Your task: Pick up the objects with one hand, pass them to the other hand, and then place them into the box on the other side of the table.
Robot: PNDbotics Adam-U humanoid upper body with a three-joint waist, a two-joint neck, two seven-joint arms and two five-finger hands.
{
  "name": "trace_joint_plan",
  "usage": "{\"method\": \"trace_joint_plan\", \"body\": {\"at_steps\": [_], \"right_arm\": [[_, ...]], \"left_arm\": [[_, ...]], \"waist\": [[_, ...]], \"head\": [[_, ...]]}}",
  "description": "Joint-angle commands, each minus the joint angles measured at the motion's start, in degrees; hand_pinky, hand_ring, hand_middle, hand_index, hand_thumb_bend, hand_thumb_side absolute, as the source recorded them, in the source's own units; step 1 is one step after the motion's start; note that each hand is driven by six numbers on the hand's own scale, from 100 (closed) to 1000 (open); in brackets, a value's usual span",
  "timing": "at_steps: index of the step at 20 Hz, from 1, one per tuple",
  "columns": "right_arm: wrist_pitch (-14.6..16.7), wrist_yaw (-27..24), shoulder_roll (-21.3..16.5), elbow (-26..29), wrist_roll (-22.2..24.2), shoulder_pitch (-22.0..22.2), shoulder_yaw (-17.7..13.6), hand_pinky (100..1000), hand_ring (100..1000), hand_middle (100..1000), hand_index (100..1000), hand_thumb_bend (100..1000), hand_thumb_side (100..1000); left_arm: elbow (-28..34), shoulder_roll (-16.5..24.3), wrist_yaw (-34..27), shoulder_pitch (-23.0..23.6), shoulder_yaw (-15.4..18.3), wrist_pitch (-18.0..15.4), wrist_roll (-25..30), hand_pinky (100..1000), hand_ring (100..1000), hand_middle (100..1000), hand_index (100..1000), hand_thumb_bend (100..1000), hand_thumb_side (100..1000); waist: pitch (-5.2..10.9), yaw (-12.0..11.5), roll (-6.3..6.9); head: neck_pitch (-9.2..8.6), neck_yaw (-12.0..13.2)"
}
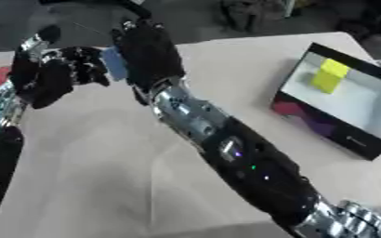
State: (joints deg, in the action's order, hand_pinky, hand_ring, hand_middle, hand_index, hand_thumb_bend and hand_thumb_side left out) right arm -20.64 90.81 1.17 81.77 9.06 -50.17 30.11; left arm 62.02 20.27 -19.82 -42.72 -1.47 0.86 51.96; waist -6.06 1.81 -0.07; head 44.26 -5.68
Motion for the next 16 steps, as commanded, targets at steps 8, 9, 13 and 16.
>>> {"method": "trace_joint_plan", "body": {"at_steps": [8, 9, 13, 16], "right_arm": [[-2.30, 0.59, -4.80, 3.01, 1.13, -0.81, -4.56, 470, 639, 594, 272, 304, 100], [-4.18, 0.16, -6.16, 2.13, 0.64, -0.66, -5.94, 443, 631, 587, 279, 271, 100], [-15.48, -2.41, -13.39, -4.34, -3.41, 0.38, -13.92, 357, 607, 560, 304, 116, 100], [-24.64, -4.88, -18.39, -9.71, -7.94, 1.42, -20.44, 304, 584, 538, 324, 100, 100]], "left_arm": [[-2.51, 5.01, 2.35, -0.61, 5.17, -1.95, -0.65, 756, 604, 608, 792, 309, 1000], [-2.08, 6.01, 1.63, -0.18, 5.76, -2.79, -0.82, 755, 602, 607, 791, 297, 1000], [1.25, 11.69, -1.83, 3.09, 8.70, -8.27, -1.53, 751, 596, 599, 788, 217, 1000], [3.77, 16.01, -3.58, 6.79, 11.29, -13.12, -3.01, 751, 594, 598, 785, 158, 1000]], "waist": [[1.18, 0.33, 0.28], [1.21, 0.34, 0.32], [1.25, 0.18, 0.60], [1.17, -0.09, 0.73]], "head": [[-0.15, 0.20], [-0.15, 0.22], [-0.15, 0.27], [-0.15, -0.18]]}}
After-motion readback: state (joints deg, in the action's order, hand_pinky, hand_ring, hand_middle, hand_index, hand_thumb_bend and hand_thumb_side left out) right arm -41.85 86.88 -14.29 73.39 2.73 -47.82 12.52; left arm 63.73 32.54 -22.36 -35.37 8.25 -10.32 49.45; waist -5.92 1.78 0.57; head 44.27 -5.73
